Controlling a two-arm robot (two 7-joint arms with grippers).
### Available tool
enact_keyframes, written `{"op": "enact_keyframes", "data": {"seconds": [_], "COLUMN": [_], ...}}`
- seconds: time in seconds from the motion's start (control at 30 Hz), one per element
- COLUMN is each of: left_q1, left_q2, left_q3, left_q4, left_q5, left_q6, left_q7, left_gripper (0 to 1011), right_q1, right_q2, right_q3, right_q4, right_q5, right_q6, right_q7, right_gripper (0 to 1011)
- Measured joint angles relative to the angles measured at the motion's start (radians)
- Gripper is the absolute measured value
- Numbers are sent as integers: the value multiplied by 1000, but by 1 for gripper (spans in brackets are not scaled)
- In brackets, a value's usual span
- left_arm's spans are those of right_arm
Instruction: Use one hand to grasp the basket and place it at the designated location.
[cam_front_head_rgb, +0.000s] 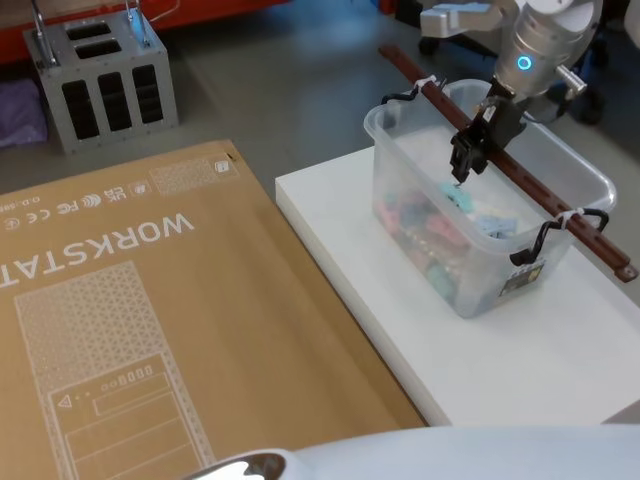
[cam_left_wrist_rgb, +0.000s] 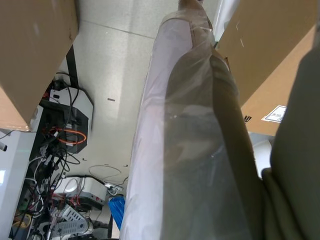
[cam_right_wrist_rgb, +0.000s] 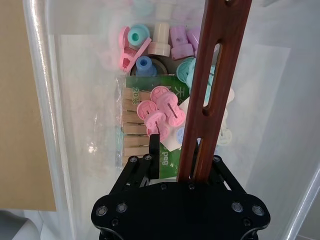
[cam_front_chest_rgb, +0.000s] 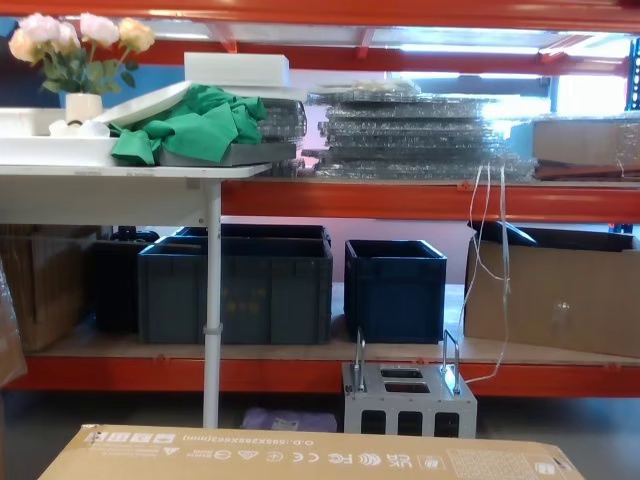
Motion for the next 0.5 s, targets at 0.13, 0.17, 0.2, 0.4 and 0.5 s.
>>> {"op": "enact_keyframes", "data": {"seconds": [0.13,0.17,0.2,0.4,0.5], "left_q1": [0,0,0,0,0], "left_q2": [0,0,0,0,0], "left_q3": [0,0,0,0,0], "left_q4": [0,0,0,0,0], "left_q5": [0,0,0,0,0], "left_q6": [0,0,0,0,0], "left_q7": [0,0,0,0,0], "left_gripper": [0,0,0,0,0], "right_q1": [0,0,0,0,-2], "right_q2": [7,8,10,16,20], "right_q3": [10,12,15,24,29], "right_q4": [-8,-9,-11,-18,-21], "right_q5": [0,0,0,0,0], "right_q6": [7,8,10,14,15], "right_q7": [6,7,8,11,12], "right_gripper": [274,270,260,214,189]}}
